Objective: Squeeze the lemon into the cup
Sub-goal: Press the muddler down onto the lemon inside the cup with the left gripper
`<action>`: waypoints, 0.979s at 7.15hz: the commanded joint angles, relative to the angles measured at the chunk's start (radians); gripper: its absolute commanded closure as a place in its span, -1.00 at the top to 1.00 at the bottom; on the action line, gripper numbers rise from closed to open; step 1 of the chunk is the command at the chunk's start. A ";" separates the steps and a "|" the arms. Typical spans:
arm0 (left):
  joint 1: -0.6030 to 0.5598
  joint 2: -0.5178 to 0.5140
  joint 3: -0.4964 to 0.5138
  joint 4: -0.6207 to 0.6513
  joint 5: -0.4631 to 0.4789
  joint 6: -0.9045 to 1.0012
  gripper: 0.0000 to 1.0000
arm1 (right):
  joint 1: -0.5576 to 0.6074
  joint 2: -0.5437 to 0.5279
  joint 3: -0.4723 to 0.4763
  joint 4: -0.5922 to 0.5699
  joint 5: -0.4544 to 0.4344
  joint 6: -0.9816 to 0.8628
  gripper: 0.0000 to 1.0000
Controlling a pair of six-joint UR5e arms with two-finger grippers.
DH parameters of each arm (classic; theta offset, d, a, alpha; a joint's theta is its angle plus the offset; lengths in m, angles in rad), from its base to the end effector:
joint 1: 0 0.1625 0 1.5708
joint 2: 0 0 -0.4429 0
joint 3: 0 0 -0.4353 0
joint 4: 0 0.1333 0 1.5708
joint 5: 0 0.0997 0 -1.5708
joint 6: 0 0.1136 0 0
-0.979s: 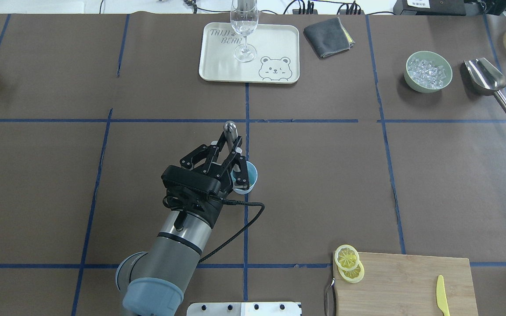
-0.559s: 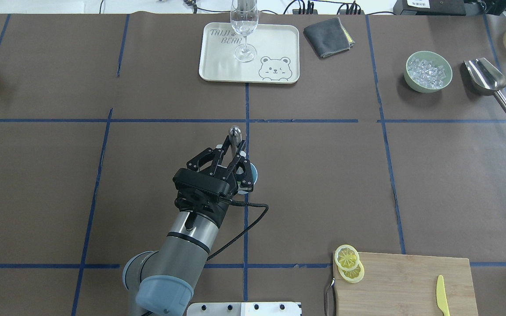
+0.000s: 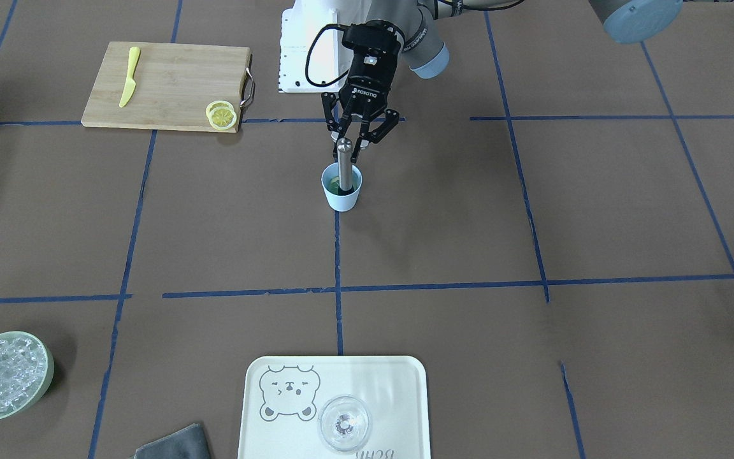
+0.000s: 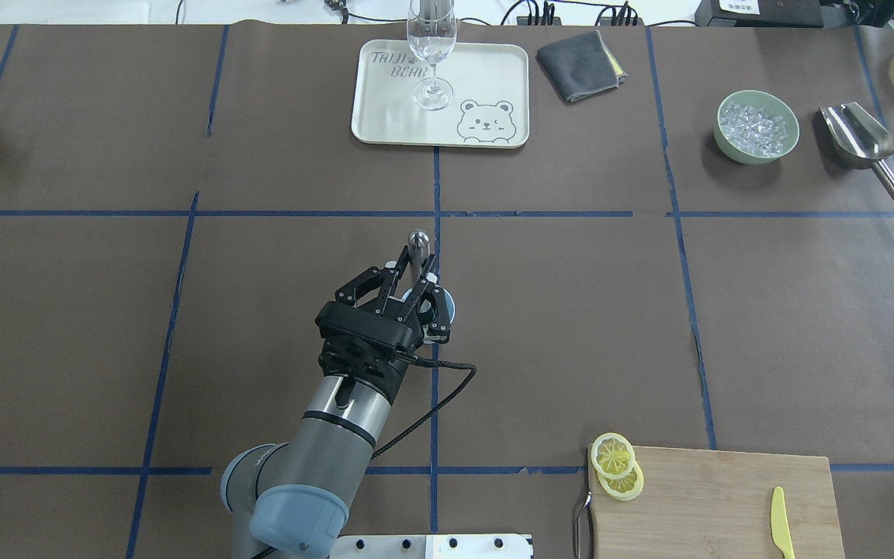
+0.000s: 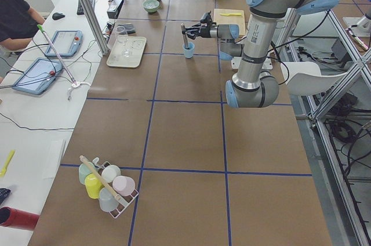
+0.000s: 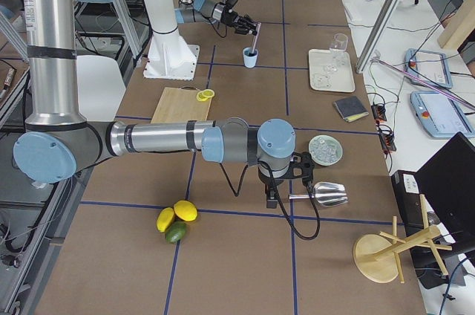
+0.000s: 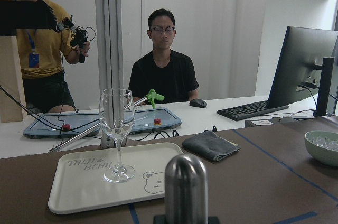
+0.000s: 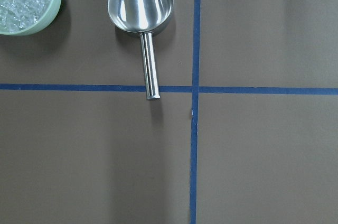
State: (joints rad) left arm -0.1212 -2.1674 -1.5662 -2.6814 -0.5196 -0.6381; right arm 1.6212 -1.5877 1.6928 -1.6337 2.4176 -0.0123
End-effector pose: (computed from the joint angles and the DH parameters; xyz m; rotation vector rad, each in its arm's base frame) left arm 0.6200 -0.3091 0.1797 1.3801 0.8918 -0.2741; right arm 0.0747 -0.5251 0.6306 0.0662 -0.8450 0.0179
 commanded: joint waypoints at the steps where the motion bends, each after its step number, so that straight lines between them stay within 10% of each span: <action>1: 0.000 0.000 -0.003 0.000 -0.005 0.000 -1.00 | 0.002 0.000 -0.001 0.000 0.000 0.000 1.00; 7: -0.044 -0.017 -0.217 0.000 -0.053 0.173 -1.00 | 0.003 0.014 0.002 0.000 0.000 0.005 1.00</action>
State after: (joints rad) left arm -0.1496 -2.1803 -1.7377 -2.6818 -0.5682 -0.4941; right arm 1.6244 -1.5784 1.6960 -1.6337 2.4175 -0.0084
